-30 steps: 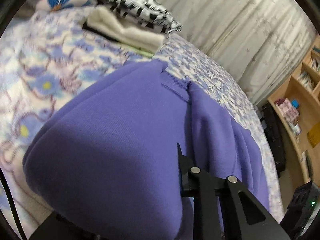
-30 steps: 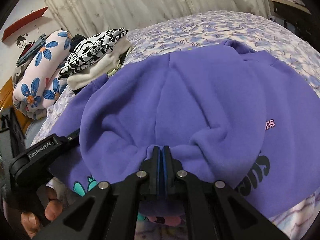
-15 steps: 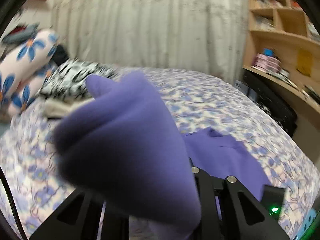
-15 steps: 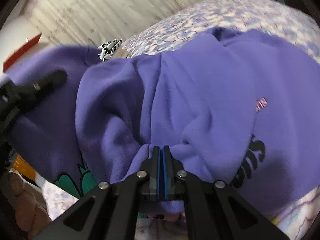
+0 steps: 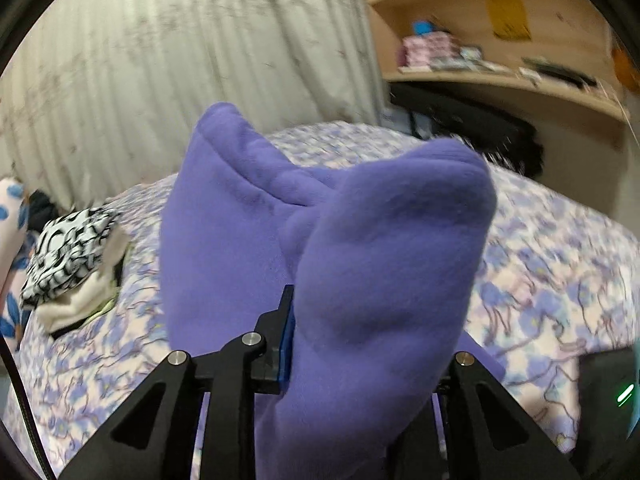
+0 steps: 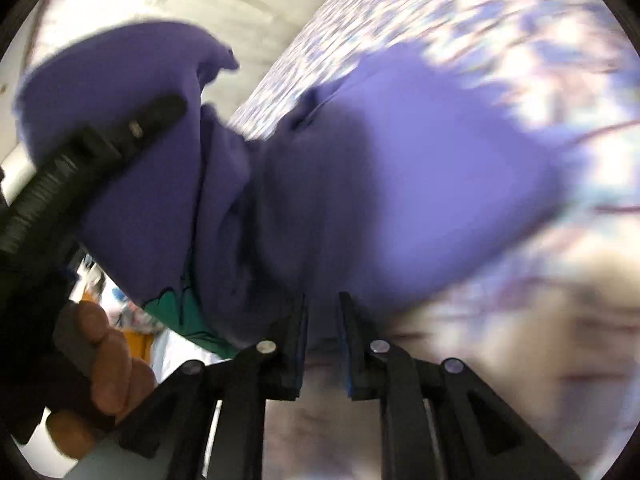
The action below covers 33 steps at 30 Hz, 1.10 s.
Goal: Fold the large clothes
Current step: 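Fold the lifted hoodie bundle over onto itself with both grippers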
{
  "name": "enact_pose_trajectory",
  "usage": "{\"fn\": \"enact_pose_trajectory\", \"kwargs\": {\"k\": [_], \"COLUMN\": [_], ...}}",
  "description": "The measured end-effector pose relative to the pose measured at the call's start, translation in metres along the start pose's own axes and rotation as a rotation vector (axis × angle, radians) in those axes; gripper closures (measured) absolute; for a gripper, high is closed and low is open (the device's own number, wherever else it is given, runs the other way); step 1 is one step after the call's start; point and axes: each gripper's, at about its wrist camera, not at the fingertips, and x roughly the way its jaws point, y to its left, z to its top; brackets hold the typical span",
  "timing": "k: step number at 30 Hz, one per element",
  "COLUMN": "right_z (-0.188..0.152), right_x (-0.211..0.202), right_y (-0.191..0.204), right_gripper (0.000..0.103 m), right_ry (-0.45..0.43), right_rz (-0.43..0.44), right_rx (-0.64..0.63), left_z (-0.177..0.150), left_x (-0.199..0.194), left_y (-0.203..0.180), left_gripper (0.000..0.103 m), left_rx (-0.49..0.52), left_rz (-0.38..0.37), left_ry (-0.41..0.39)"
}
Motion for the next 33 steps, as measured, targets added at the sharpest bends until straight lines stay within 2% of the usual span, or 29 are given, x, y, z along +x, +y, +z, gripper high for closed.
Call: {"fn": "enact_pose_trajectory", "kwargs": {"k": [6,7,11,13,17,20,24,26,33], "right_z": [0.017,0.020,0.024,0.021,0.024,0.027,0.032,0.031,0.031], "right_x": [-0.041,-0.045,-0.047,-0.049,-0.056,-0.060,-0.071,-0.074,-0.084], "right_y": [-0.049,-0.055,-0.058,-0.056,-0.062,-0.070,-0.066,-0.065,-0.053], "right_gripper": [0.089,0.089,0.089,0.089,0.089,0.089,0.089,0.089,0.088], "right_ry": [-0.122,-0.133,-0.139,-0.140,-0.139,-0.140,-0.153,-0.155,-0.160], "right_rz": [-0.105,-0.112,-0.107,-0.111,-0.096,-0.097,-0.098,-0.097,-0.096], "right_rx": [0.102,0.118,0.128,0.118,0.125,0.118,0.104,0.101,0.074], "left_z": [-0.020,-0.027,-0.049,-0.053,-0.049,-0.041,-0.035,-0.033,-0.025], "left_x": [0.033,0.041,0.056,0.056,0.053,0.048,0.035,0.028,0.002], "left_y": [-0.056,-0.068,-0.098,-0.103,-0.100,-0.090,-0.084,-0.081,-0.066], "left_gripper": [0.077,0.076,0.065,0.057,0.052,0.036,0.023,0.019,0.019], "left_rx": [0.150,0.201,0.331,0.355,0.330,0.285,0.267,0.262,0.195], "left_rz": [0.000,0.012,0.057,0.056,0.022,-0.022,-0.060,-0.086,-0.206], "left_ry": [0.099,0.117,0.124,0.118,0.128,0.135,0.111,0.102,0.106]}}
